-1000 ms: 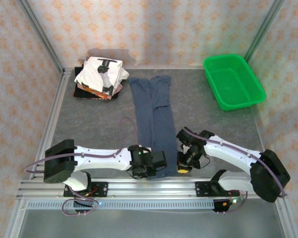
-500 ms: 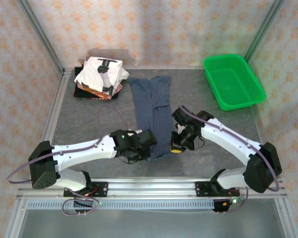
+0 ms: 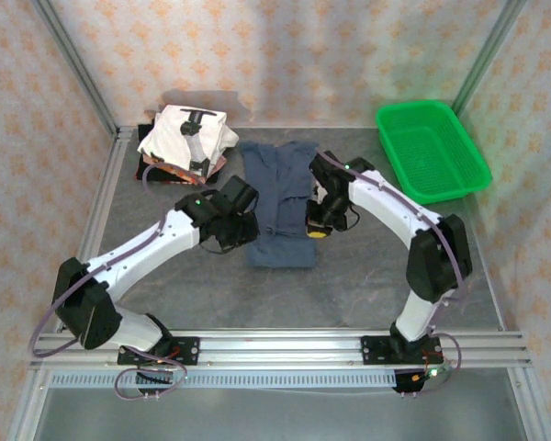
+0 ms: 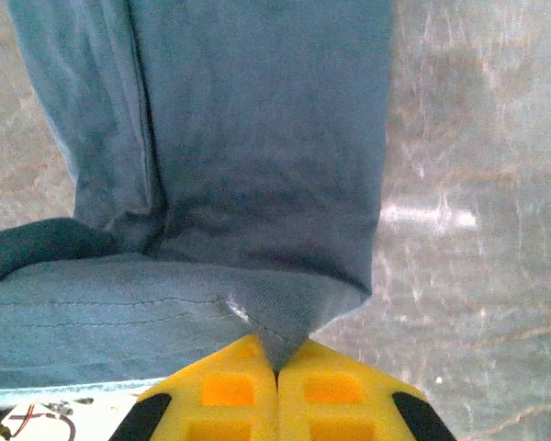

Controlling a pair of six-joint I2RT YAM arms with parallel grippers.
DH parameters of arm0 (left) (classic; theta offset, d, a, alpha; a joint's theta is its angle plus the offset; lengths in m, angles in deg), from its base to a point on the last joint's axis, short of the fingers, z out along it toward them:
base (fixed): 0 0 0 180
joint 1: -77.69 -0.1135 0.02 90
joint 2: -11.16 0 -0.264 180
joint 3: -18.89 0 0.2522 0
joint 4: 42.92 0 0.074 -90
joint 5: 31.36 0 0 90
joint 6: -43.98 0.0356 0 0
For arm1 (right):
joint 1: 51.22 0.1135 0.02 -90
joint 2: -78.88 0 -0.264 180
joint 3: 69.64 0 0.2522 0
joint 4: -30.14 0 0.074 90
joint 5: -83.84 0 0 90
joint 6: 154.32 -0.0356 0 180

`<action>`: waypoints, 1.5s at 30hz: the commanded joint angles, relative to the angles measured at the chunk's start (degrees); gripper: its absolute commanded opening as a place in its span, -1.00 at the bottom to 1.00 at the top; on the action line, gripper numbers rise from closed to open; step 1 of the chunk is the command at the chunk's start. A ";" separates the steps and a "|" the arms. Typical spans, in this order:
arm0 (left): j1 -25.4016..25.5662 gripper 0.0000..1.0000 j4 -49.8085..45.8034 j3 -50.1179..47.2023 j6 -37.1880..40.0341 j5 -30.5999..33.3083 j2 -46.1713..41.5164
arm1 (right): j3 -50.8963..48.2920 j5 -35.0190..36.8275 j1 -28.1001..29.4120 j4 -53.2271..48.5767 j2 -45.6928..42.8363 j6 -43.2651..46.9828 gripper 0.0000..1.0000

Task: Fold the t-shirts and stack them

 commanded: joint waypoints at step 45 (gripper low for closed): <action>-17.61 0.38 -1.57 29.29 13.82 -10.77 21.73 | 21.49 1.80 -10.00 7.08 12.91 -2.50 -0.05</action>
